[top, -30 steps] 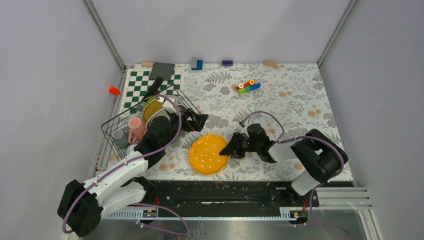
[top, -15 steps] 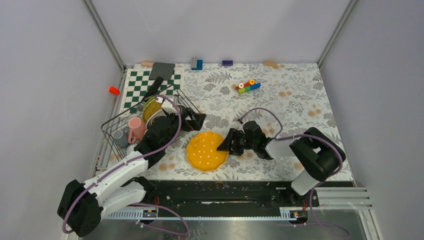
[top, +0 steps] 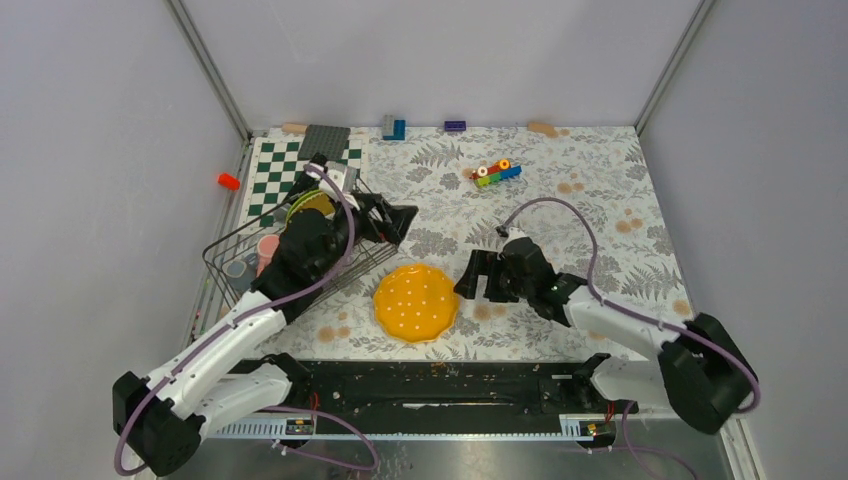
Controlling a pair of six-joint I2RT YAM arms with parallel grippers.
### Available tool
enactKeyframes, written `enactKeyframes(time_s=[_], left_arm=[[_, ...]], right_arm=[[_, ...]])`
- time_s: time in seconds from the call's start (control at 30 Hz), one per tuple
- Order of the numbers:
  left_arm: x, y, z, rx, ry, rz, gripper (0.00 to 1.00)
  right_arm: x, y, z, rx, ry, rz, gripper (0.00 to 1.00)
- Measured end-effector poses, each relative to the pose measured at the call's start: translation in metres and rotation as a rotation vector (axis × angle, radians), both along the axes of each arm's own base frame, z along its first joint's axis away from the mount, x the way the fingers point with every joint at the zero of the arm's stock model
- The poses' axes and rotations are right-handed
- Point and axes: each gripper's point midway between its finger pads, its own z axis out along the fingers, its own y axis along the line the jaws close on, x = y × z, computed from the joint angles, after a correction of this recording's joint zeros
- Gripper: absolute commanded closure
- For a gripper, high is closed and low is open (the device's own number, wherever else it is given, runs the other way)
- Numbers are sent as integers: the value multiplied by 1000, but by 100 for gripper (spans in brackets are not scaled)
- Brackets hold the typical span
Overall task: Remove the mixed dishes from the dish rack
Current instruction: Place the plate at the center of the board, then pick up the plate from the dish rack.
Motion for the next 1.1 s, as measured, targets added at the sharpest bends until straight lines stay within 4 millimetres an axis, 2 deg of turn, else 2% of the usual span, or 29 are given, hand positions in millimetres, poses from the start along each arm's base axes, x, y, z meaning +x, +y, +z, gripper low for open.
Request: enactKeyframes(time_s=[0.07,0.2,0.3,0.4,0.57,0.7,0.77,0.83,0.93,1.03,1.1], left_arm=[[4,-4,34,1,-58,-15,1],[13,-13,98,1,-173,-34,1],[19,-21,134,11,-228,-56,1],[16,-30,156,40,-289,-116,1],[5,-44,166,136,-343,-239,1],[13,-53,163,256,-338,-287,1],[23,-54,151,346,-312,-291,1],[34,-50,128,459,-262,-279,1],[47,-32,83,641,-175,-238,1],[42,-5,35,825,-86,-236,1],[34,12,17,918,-48,-242,1]], right_arm=[[2,-12,10,-36,-50,-26,0],[10,-40,42,-81,-197,-113,0],[13,-63,66,-86,-306,-197,0],[8,-86,75,-81,-388,-269,0],[0,-117,72,-115,-445,-358,0],[-5,-135,77,-134,-479,-409,0],[-7,-140,79,-138,-492,-419,0],[-9,-144,77,-159,-493,-420,0],[-11,-147,71,-190,-481,-408,0],[-12,-147,64,-218,-459,-398,1],[-11,-147,57,-247,-435,-388,0]])
